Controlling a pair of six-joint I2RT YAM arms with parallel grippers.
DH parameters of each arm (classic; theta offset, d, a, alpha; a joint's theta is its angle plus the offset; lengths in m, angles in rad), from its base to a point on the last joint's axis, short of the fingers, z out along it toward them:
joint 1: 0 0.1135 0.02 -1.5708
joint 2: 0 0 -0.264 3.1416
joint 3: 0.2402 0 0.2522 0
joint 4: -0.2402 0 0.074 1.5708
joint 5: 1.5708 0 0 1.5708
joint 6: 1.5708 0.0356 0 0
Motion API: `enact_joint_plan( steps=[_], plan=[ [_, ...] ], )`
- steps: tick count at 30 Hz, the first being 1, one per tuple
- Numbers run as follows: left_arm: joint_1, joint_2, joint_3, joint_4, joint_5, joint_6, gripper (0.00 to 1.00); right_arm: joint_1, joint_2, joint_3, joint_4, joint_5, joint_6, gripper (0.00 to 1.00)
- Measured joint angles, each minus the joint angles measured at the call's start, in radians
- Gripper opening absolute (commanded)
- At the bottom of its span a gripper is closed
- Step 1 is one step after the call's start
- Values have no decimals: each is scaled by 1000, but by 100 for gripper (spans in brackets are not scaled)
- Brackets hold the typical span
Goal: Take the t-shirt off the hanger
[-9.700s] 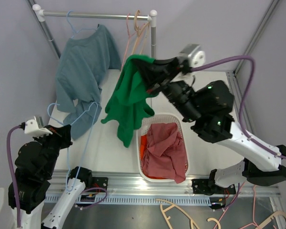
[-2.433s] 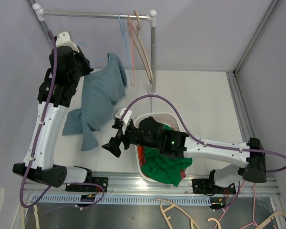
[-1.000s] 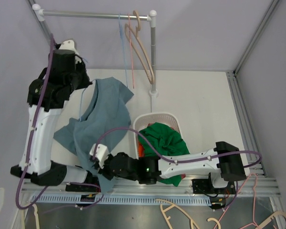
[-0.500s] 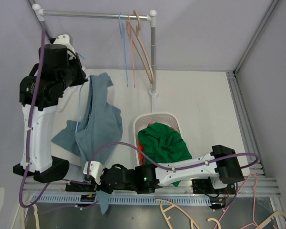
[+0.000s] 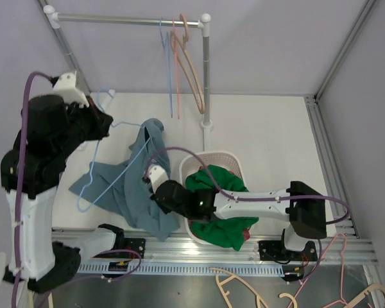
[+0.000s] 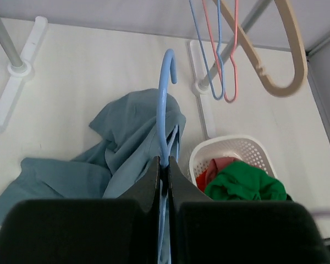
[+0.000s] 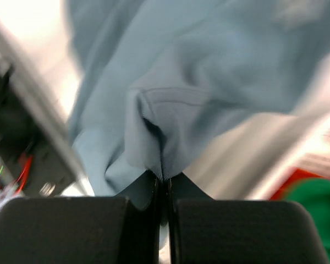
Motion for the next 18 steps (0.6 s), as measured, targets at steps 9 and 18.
enact_joint_plan(
  steps=[9,18],
  plan=[
    [0,-507,-351,107,-122,34,1,-189,-31,178,-129,109,85,0],
    [0,-744,-479,258,-312,34,1,-212,18,426,-202,118,16,0]
  ],
)
